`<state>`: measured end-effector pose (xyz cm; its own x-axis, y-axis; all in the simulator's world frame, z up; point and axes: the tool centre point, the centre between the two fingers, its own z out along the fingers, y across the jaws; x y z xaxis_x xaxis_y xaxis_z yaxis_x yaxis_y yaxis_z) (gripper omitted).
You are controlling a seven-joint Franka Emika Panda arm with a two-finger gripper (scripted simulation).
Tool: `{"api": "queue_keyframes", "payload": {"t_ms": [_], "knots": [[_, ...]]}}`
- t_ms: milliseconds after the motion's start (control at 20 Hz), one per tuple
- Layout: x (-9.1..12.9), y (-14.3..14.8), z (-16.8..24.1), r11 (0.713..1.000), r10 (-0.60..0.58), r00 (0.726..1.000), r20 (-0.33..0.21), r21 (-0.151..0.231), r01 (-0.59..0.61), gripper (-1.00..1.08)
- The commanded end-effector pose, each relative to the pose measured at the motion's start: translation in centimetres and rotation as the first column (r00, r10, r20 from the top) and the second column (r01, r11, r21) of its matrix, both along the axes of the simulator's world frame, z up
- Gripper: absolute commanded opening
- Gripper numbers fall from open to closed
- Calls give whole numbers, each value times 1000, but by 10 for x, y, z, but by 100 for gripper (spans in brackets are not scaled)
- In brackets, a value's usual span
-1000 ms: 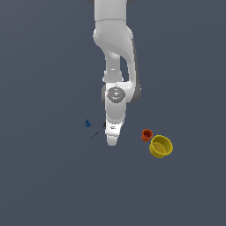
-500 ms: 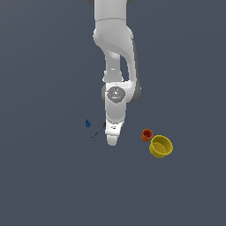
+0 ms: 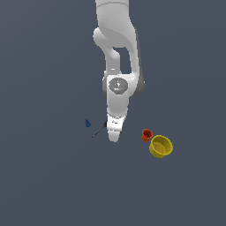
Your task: Pick up a designated object from a clutter of objects.
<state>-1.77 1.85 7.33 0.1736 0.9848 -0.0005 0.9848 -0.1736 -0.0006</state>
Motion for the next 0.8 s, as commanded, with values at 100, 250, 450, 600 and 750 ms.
{"api": "queue_keyframes", "payload": {"t_ms": [100,250,450,600,750], "knots": [[-2,7,34,1000,1,1000,2,0,-1,-100],[-4,12,62,1000,1,1000,2,0,-1,-100],[-7,21,105,1000,1,1000,1,0,-1,-100],[-9,28,137,1000,1,1000,1,0,-1,-100],[-10,34,168,1000,1,1000,1,0,-1,-100]]}}
